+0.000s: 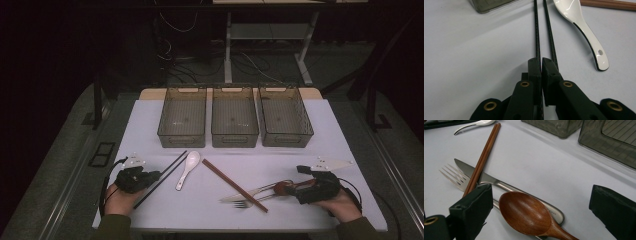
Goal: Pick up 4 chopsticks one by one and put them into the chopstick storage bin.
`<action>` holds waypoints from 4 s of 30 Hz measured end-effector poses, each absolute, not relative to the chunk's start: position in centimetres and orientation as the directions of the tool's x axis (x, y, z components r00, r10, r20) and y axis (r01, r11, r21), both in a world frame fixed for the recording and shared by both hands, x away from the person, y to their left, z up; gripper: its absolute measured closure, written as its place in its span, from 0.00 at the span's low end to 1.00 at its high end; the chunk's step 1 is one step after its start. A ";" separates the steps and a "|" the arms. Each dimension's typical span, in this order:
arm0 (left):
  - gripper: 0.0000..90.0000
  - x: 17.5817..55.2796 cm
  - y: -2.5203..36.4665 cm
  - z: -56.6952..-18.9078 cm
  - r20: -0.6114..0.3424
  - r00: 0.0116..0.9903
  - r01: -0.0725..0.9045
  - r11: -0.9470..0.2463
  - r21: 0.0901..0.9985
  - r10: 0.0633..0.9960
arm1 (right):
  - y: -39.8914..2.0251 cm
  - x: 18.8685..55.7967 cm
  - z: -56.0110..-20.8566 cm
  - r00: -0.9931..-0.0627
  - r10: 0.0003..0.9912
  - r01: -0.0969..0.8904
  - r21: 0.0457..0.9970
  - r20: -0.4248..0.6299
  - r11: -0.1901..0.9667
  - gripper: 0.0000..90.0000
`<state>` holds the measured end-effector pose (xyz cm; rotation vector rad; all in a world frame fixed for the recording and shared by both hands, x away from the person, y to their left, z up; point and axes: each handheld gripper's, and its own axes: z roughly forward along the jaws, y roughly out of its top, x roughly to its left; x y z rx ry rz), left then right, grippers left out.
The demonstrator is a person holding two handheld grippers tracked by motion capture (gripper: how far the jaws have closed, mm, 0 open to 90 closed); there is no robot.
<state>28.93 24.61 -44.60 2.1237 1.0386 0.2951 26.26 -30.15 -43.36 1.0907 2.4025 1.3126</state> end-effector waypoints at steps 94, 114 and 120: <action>0.95 35.5 17.5 -36.2 -0.152 0.702 0.480 -0.305 0.823 0.696 | -29.9 26.2 -43.9 -0.727 0.666 0.488 0.809 0.167 0.329 0.06; 0.95 40.2 15.8 -34.6 -0.136 0.683 0.482 -0.302 0.822 0.718 | -29.9 26.2 -43.9 -0.725 0.668 0.488 0.810 0.169 0.324 0.06; 0.95 42.0 15.5 -34.2 -0.132 0.667 0.486 -0.294 0.823 0.733 | -29.9 26.2 -43.8 -0.726 0.667 0.486 0.812 0.170 0.322 0.06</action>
